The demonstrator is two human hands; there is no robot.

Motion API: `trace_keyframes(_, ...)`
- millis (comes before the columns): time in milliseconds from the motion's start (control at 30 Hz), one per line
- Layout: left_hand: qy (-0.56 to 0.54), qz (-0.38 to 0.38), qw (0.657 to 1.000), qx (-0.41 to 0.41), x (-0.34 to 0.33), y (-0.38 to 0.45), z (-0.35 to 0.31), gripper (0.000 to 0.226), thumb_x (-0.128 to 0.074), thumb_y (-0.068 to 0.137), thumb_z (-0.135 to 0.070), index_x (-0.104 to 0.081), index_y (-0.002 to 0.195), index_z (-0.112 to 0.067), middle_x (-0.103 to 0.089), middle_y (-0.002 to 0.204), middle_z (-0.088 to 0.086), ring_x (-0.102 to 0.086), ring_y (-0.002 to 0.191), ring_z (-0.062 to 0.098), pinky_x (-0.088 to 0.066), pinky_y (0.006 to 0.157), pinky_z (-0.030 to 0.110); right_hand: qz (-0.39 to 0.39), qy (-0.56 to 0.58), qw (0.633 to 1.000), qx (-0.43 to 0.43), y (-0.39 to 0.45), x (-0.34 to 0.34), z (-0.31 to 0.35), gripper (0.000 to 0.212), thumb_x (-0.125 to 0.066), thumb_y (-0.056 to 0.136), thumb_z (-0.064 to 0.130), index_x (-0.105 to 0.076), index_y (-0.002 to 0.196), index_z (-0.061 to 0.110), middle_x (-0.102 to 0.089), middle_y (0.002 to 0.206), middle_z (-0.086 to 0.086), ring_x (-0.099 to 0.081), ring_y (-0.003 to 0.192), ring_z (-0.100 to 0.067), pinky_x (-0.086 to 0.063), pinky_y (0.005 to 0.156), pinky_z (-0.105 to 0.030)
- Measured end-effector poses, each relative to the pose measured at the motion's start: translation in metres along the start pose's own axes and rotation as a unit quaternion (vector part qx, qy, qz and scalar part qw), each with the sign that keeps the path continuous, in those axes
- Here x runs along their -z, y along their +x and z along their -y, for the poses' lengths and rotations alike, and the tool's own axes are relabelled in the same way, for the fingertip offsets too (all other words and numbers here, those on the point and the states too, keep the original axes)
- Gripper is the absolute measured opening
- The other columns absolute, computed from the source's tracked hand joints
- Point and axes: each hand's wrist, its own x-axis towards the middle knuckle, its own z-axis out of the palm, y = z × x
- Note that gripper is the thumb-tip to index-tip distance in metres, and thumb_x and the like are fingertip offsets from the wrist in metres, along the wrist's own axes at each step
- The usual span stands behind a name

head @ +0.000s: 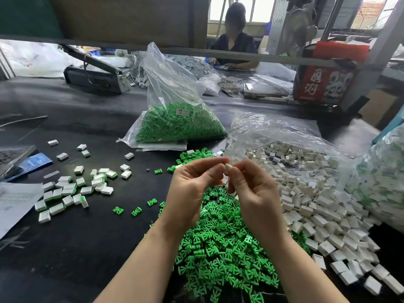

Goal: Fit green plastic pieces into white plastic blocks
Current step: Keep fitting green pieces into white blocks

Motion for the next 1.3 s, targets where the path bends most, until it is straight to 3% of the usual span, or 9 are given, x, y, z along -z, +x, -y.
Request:
trace_keyframes(100,0.004,-0.015,1.0,-0.024,0.002,0.001,-0.003,0.016,-0.074,0.07,-0.016,-0.08,0.085,-0.014,-0.075,0.083,0.006,-0.067,0.076,0.013,-0.053,0.069,0.021,-0.033,-0.09,0.994,0.049,-0.001,0.0,-0.004,0.01,-0.065,0.093,0.023,-0.069,0.087,0.017,-0.06,0.065,0.004,-0.053,0.056,-0.013,-0.043,0.051,-0.031)
trace_keyframes(200,-0.005,-0.023,1.0,-0.021,0.003,0.0,-0.004,0.016,-0.076,0.068,-0.017,-0.079,0.083,-0.017,-0.076,0.083,0.005,-0.069,0.077,0.012,-0.053,0.069,0.021,-0.08,-0.135,0.983,0.098,-0.001,0.0,-0.006,0.01,-0.07,0.09,0.025,-0.075,0.098,0.02,-0.069,0.077,0.016,-0.064,0.063,-0.006,-0.049,0.055,-0.02)
trace_keyframes(400,-0.037,-0.017,0.999,0.014,0.002,0.0,-0.005,0.032,-0.081,0.068,-0.012,-0.076,0.098,-0.02,-0.075,0.097,0.011,-0.071,0.09,0.02,-0.058,0.081,0.03,-0.107,-0.158,0.967,0.17,-0.001,0.002,-0.014,0.017,-0.079,0.084,0.018,-0.074,0.1,0.02,-0.074,0.094,0.017,-0.07,0.078,0.003,-0.058,0.063,-0.021)
trace_keyframes(533,-0.055,-0.018,0.998,0.008,0.003,0.001,-0.009,0.056,-0.083,0.061,-0.014,-0.067,0.114,-0.021,-0.074,0.103,0.016,-0.07,0.103,0.026,-0.057,0.089,0.034,-0.128,-0.157,0.965,0.166,-0.001,0.001,-0.013,0.024,-0.082,0.081,0.024,-0.065,0.097,0.029,-0.071,0.088,0.022,-0.069,0.076,0.006,-0.057,0.063,-0.018)
trace_keyframes(667,-0.049,0.005,0.999,0.003,0.002,0.001,-0.011,0.042,-0.078,0.066,-0.006,-0.075,0.101,-0.029,-0.075,0.1,0.01,-0.07,0.101,0.02,-0.056,0.085,0.028,-0.125,-0.151,0.966,0.17,-0.001,0.002,-0.012,0.022,-0.082,0.08,0.023,-0.066,0.095,0.027,-0.071,0.086,0.022,-0.069,0.075,0.006,-0.054,0.064,-0.013)
trace_keyframes(833,-0.058,0.02,0.998,-0.004,0.003,0.001,-0.01,0.034,-0.076,0.068,-0.005,-0.078,0.096,-0.025,-0.076,0.099,0.008,-0.071,0.101,0.018,-0.055,0.082,0.025,-0.126,-0.136,0.969,0.164,-0.001,0.001,-0.011,0.024,-0.083,0.078,0.022,-0.065,0.094,0.026,-0.071,0.085,0.022,-0.069,0.075,0.006,-0.053,0.064,-0.011)
trace_keyframes(1067,-0.039,0.036,0.999,0.008,0.005,0.003,-0.006,0.033,-0.08,0.064,-0.006,-0.078,0.095,-0.019,-0.075,0.092,0.006,-0.07,0.09,0.017,-0.056,0.079,0.025,-0.116,-0.128,0.974,0.146,-0.003,0.001,-0.014,0.021,-0.083,0.079,0.019,-0.067,0.092,0.023,-0.073,0.085,0.016,-0.07,0.074,0.002,-0.058,0.064,-0.021)
trace_keyframes(1200,-0.016,0.015,1.0,0.017,0.007,0.002,-0.007,0.026,-0.079,0.066,-0.011,-0.077,0.091,-0.016,-0.074,0.087,0.006,-0.068,0.083,0.018,-0.057,0.078,0.027,-0.081,-0.142,0.979,0.122,-0.002,0.003,-0.013,0.021,-0.08,0.08,0.027,-0.069,0.096,0.02,-0.073,0.086,0.017,-0.07,0.077,0.003,-0.06,0.063,-0.025)
trace_keyframes(1300,-0.043,-0.063,0.996,0.042,0.019,0.006,-0.013,0.032,-0.08,0.067,-0.016,-0.069,0.097,-0.01,-0.074,0.09,0.008,-0.071,0.083,0.019,-0.058,0.073,0.027,-0.059,-0.207,0.973,0.08,-0.002,0.003,-0.013,0.023,-0.074,0.082,0.035,-0.068,0.102,0.025,-0.072,0.084,0.02,-0.069,0.073,0.004,-0.06,0.064,-0.027)
